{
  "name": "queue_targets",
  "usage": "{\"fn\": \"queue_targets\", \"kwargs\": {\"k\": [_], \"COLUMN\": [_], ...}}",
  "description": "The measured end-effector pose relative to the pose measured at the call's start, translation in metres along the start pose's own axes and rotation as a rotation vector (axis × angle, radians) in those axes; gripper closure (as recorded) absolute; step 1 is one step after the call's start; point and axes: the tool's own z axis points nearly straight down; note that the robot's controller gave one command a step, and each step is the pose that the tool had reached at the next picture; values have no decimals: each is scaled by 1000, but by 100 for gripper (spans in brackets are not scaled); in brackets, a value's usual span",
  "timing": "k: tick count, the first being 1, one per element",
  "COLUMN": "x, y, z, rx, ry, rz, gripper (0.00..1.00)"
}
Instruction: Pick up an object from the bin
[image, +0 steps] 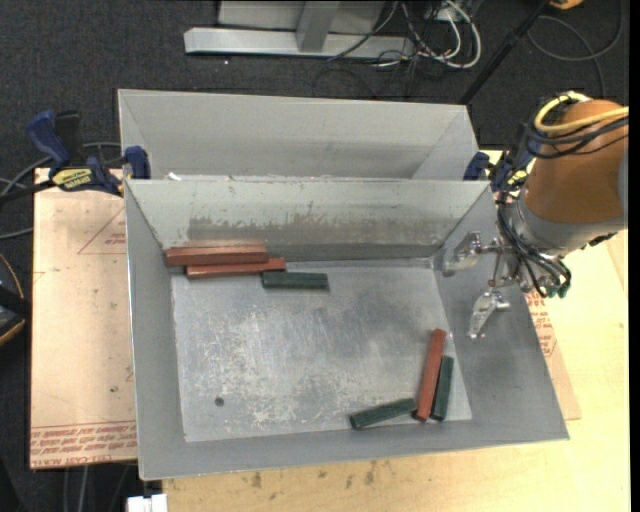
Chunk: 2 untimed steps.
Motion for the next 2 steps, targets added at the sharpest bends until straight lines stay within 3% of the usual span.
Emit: {"fn": "queue_targets", "kwargs": {"k": [1,2], "x": [7,7], "y": [6,6], "z": [98,98], "rx": [7,7], "ry": [-12,-12], "rz": [-314,-314], "gripper": [100,100]}}
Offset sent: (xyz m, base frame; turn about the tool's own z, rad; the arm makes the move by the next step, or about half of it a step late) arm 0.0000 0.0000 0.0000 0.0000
